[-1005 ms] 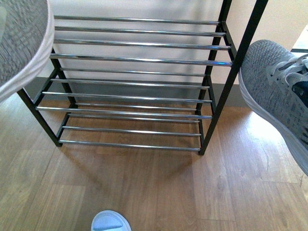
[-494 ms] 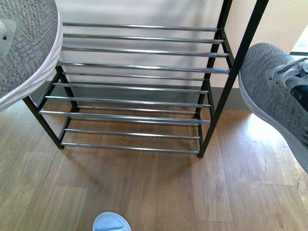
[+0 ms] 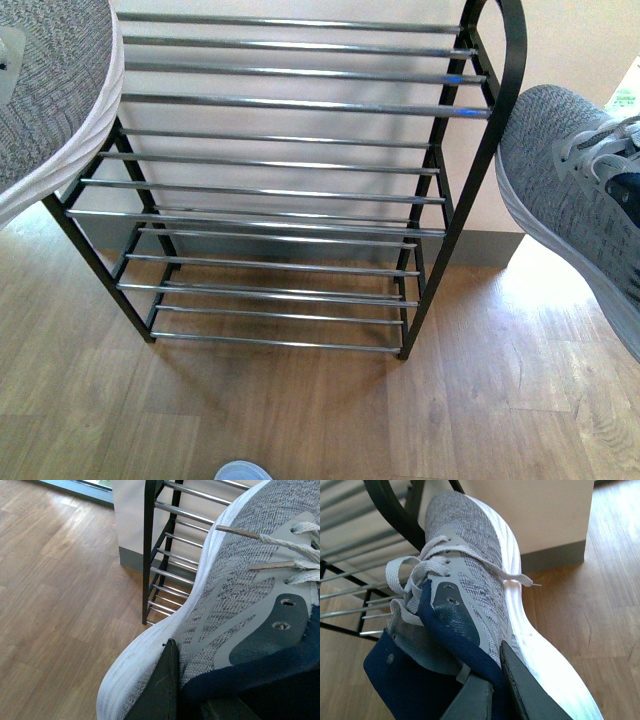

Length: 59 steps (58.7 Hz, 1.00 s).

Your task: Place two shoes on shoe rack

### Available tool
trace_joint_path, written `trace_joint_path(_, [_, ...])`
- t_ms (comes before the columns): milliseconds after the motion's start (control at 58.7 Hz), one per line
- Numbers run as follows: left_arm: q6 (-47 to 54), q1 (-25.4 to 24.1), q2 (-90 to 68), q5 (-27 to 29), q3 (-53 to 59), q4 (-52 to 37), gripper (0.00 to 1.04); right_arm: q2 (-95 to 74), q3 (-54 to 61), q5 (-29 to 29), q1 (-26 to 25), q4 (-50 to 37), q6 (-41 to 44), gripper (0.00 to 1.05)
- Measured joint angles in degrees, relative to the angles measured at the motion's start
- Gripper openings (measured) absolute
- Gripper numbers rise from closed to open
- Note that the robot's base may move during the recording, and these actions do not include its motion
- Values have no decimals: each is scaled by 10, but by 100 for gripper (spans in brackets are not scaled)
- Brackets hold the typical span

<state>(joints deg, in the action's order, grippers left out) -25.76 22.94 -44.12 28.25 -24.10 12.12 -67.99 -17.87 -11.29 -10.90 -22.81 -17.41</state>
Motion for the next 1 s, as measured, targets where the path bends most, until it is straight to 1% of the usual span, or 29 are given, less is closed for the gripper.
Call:
trace_joint_path(664, [0, 0, 0, 1, 0, 0, 2, 0, 0, -3, 0, 0, 0, 1])
trace_joint_path(681, [0, 0, 0, 1, 0, 0, 2, -10, 9, 24, 5, -36, 12, 1])
trace_joint_path(698, [0, 0, 0, 1, 0, 0, 2, -14, 15, 37, 7, -59, 18, 1])
trace_joint_path(749, [0, 0, 0, 1, 0, 0, 2, -39, 44, 106, 16, -202, 57, 1])
trace_joint_path(783, [0, 0, 0, 1, 0, 0, 2, -41, 42, 127, 20, -238, 68, 1])
trace_joint_path(817, [0, 0, 0, 1, 0, 0, 2, -31, 23, 150, 27, -239, 73, 1])
trace_joint_path(868, [0, 0, 0, 1, 0, 0, 2, -25, -12, 172, 40, -214, 68, 1])
trace_joint_path(1005, [0, 0, 0, 0, 0, 0, 2, -42, -86, 203, 86, -156, 31, 1])
